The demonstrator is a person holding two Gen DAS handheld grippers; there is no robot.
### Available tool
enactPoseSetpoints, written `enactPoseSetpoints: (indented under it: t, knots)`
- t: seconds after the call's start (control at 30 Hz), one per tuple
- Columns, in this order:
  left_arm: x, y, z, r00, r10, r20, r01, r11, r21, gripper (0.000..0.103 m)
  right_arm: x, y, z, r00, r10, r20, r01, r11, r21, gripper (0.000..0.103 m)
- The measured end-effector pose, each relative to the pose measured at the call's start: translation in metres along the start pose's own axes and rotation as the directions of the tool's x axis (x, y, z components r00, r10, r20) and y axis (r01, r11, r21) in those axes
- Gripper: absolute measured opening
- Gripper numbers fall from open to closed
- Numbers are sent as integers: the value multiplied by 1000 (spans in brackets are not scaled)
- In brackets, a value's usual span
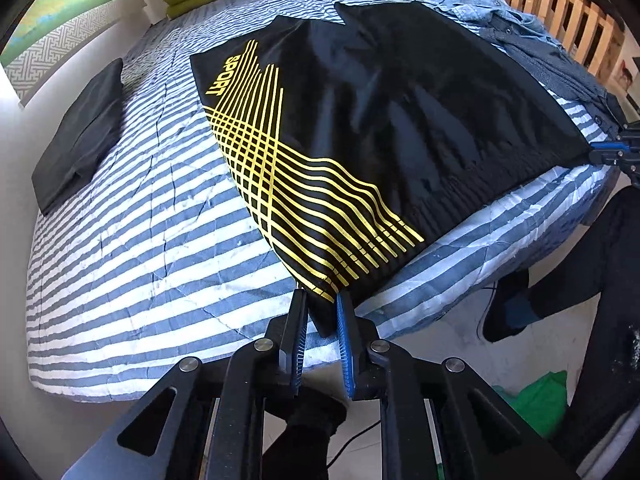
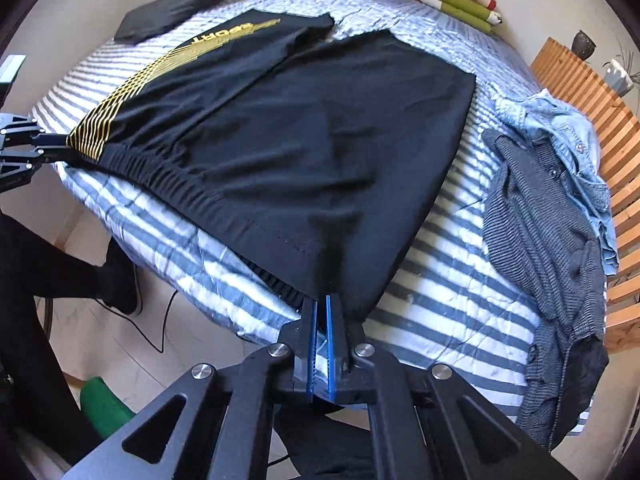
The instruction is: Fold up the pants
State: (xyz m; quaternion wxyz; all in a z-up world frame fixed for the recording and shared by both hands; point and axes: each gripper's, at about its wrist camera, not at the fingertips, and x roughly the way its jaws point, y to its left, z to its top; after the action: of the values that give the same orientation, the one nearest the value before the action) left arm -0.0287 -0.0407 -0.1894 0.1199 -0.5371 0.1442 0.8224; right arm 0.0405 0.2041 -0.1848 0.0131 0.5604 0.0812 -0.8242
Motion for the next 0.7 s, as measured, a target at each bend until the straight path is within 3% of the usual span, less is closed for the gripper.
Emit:
enactPoseSetpoints:
  t: [0.13, 0.2, 0.27, 0.37, 0.47, 0.53, 0.6, 0.7]
  knots:
    - [2, 7, -8, 999, 7, -49, -8, 1000, -21, 33, 6, 2, -1, 1000, -4, -11, 4, 1000, -4, 4]
    - [-4, 11, -14, 999, 13, -46, -15, 1000, -27, 34, 6, -4, 2, 999, 38, -29, -37, 999, 2, 9]
    - [-19, 13, -14, 1000, 9, -18, -10, 998, -59, 33, 0, -11, 2, 992, 120, -44, -120, 993, -1, 18]
    - [-47, 1, 6, 996, -59, 72, 64, 995, -70, 33, -24, -34, 2, 975, 218, 31, -220, 975, 41, 25]
    - [-62, -43, 43, 975, -154, 158, 154, 988, 14, 33, -43, -74, 15, 953, 267, 145, -288, 946, 151, 27]
    - [-59, -81, 66, 955, -233, 186, 222, 972, 75, 34, -48, -103, 24, 951, 237, 199, -282, 927, 246, 27]
    - [-48, -125, 90, 933, -313, 177, 293, 947, 130, 36, -44, -130, 36, 953, 202, 227, -269, 907, 324, 27]
    - [-24, -192, 117, 903, -406, 137, 377, 905, 195, 46, -32, -158, 51, 953, 194, 232, -273, 884, 380, 27]
